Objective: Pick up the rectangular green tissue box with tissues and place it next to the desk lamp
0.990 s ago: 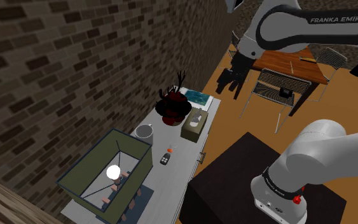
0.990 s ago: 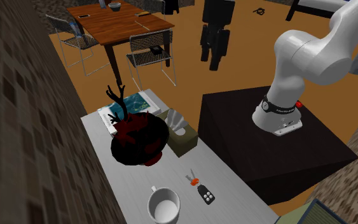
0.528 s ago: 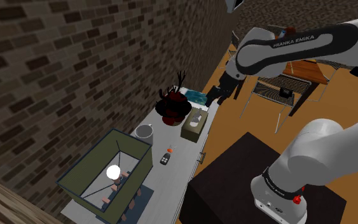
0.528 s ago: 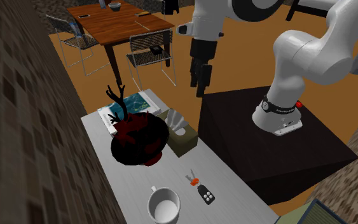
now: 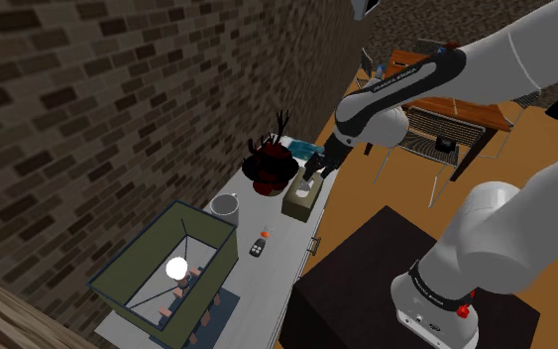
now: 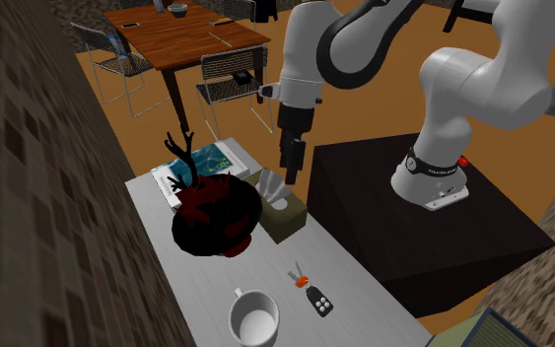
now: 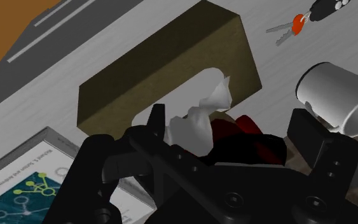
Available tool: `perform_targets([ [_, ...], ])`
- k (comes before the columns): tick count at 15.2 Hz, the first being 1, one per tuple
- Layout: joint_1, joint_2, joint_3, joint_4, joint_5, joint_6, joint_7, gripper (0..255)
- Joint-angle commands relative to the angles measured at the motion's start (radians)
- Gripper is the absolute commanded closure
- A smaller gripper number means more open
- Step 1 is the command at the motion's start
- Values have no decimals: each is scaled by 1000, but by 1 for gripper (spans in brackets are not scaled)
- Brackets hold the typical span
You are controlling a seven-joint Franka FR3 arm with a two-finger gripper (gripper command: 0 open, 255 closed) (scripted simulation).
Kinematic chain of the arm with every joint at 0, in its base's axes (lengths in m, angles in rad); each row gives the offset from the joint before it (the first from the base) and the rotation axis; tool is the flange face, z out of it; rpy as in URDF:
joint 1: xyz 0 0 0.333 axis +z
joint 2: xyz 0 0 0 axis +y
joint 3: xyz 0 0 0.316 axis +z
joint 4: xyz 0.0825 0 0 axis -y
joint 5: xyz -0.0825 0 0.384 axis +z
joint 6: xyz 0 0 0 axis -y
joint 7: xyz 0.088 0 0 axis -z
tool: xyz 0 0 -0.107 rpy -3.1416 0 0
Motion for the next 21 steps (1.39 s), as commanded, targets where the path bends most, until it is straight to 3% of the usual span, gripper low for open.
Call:
perform_targets([
  [1,29,37,-11,-2,54,37,-39,0],
  [6,101,136,-30,17,201,102,-143,0],
  [14,99,136,-29,17,201,101,-143,0],
  [15,99,136,-29,17,201,101,-143,255],
  [21,104,145,-31,18,215,106,-155,255],
])
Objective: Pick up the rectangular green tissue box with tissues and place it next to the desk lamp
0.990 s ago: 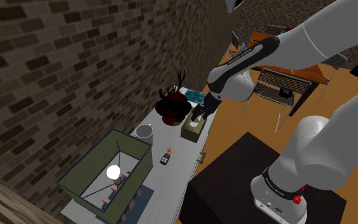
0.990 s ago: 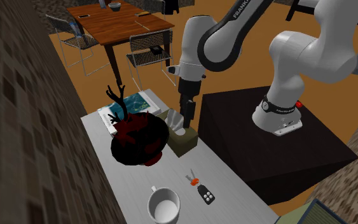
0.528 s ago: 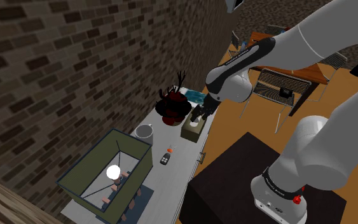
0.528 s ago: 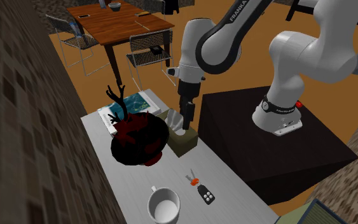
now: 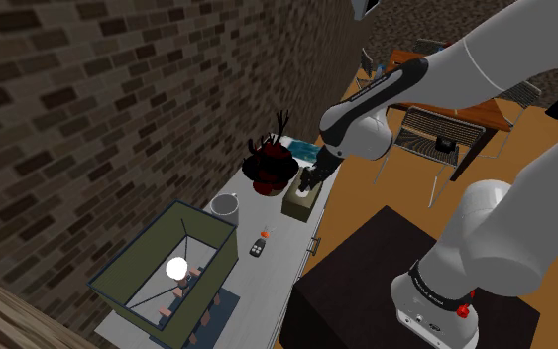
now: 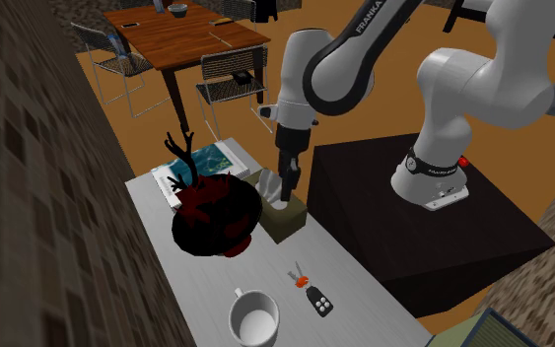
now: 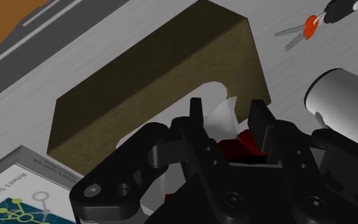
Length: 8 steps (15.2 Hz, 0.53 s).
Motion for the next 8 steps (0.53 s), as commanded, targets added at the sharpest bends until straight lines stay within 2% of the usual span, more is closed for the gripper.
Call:
perform_targets([
  [1,-2,6,-4,-2,2,4,-3,255],
  [3,-7,-3,-1,-4,-13,-1,10,255],
  [8,-54,-83,24,-8,-142,-54,126,255],
])
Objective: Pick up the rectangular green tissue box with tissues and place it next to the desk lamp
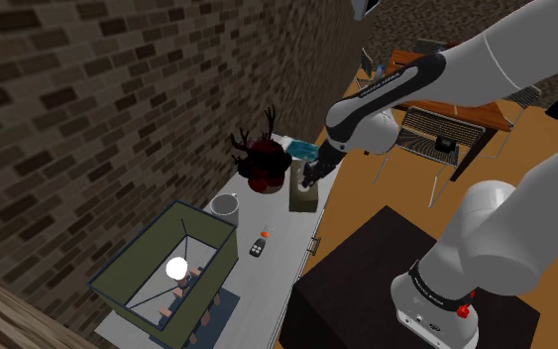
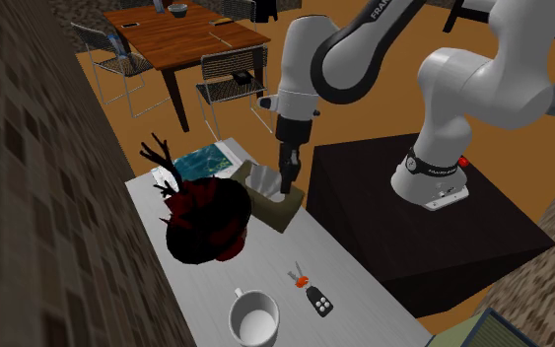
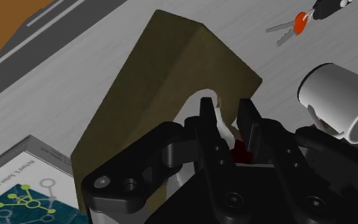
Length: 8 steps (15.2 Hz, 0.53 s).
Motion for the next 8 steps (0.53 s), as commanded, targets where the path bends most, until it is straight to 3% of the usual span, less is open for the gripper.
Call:
perform_targets([
  [1,-20,-30,10,2,-47,-25,40,255],
  [8,-76,-124,46,19,-163,-120,152,255],
])
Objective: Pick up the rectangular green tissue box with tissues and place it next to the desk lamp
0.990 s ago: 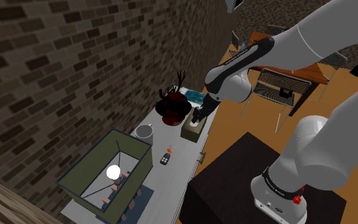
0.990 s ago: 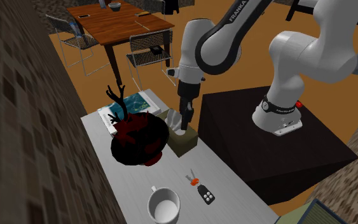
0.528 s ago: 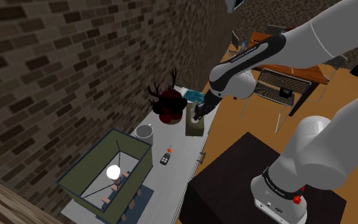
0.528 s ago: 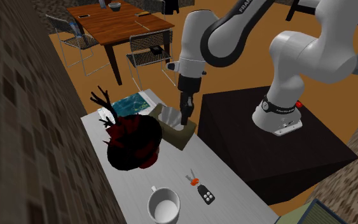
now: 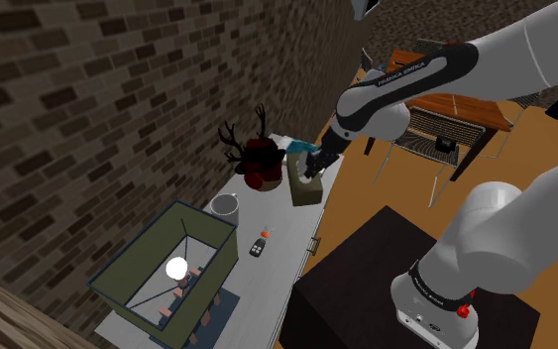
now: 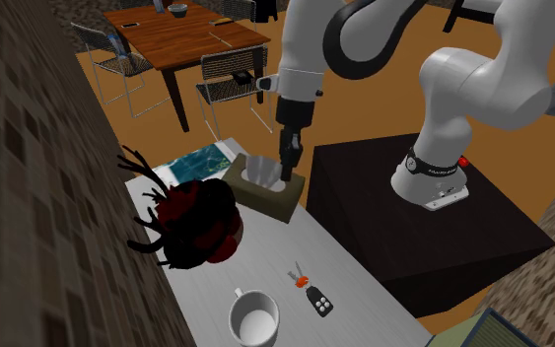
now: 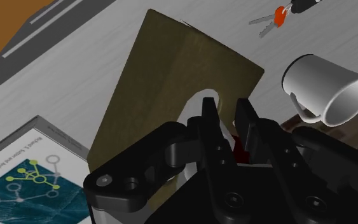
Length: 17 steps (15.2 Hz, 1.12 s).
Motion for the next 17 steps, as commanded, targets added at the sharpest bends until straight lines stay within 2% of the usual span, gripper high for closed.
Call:
perform_targets([
  [1,-12,-22,10,10,-25,-28,25,255],
  [8,-50,-96,36,47,-94,-130,101,255],
  [17,-80,-167,60,114,-149,-259,174,255],
])
